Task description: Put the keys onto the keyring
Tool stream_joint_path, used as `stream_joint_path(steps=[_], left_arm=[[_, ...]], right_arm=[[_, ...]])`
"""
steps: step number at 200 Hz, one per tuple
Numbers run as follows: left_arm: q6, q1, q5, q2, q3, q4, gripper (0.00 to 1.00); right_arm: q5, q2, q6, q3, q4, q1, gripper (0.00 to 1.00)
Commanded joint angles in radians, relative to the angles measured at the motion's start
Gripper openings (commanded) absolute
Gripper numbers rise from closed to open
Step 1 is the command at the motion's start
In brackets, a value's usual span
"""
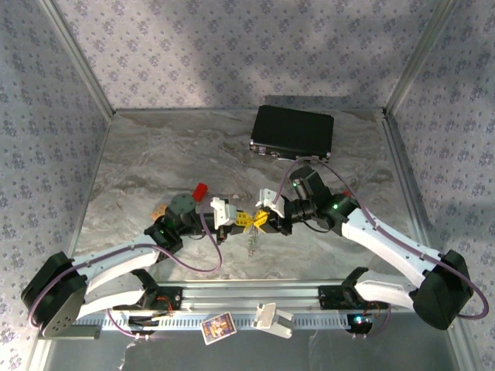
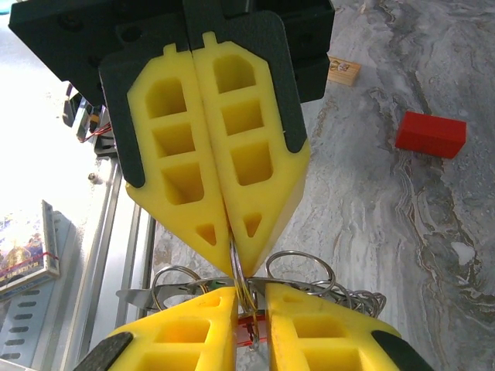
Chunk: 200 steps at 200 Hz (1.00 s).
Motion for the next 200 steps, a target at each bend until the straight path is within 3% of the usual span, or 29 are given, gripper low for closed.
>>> stream_joint_path(steps=[1, 21, 42, 63, 75, 92, 123, 160, 200], left_arm=[[-0.004, -0.004, 0.027, -0.005, 0.007, 0.049, 0.0], [0.0, -0.005, 0.025, -0.005, 0.014, 0.035, 0.0], [0.008, -0.005, 0.024, -0.006, 0.021, 0.018, 0.0], [0.017, -0.005, 0.007, -0.014, 0.031, -0.018, 0.11], [0.036, -0.004, -0.005, -0.022, 0.04, -0.058, 0.25], [0.078, -0.004, -0.025, -0.033, 0.072, -0.156, 0.32], [0.156, -0.003, -0.033, -0.024, 0.147, -0.36, 0.28], [0.191, -0.004, -0.013, -0.007, 0.179, -0.432, 0.17], [0.196, -0.003, 0.005, 0.005, 0.188, -0.443, 0.19]], right_arm=[[-0.026, 0.004, 0.004, 0.032, -0.002, -0.004, 0.18], [-0.029, 0.008, -0.002, 0.043, -0.019, -0.002, 0.15], [-0.03, 0.013, -0.01, 0.052, -0.031, -0.002, 0.04], [-0.015, 0.019, -0.027, 0.071, -0.063, 0.004, 0.0], [0.007, 0.025, -0.045, 0.088, -0.095, 0.012, 0.0], [0.054, 0.046, -0.085, 0.122, -0.164, 0.032, 0.0], [0.154, 0.099, -0.155, 0.188, -0.307, 0.068, 0.0], [0.185, 0.116, -0.178, 0.224, -0.343, 0.084, 0.0], [0.185, 0.117, -0.171, 0.231, -0.326, 0.096, 0.0]])
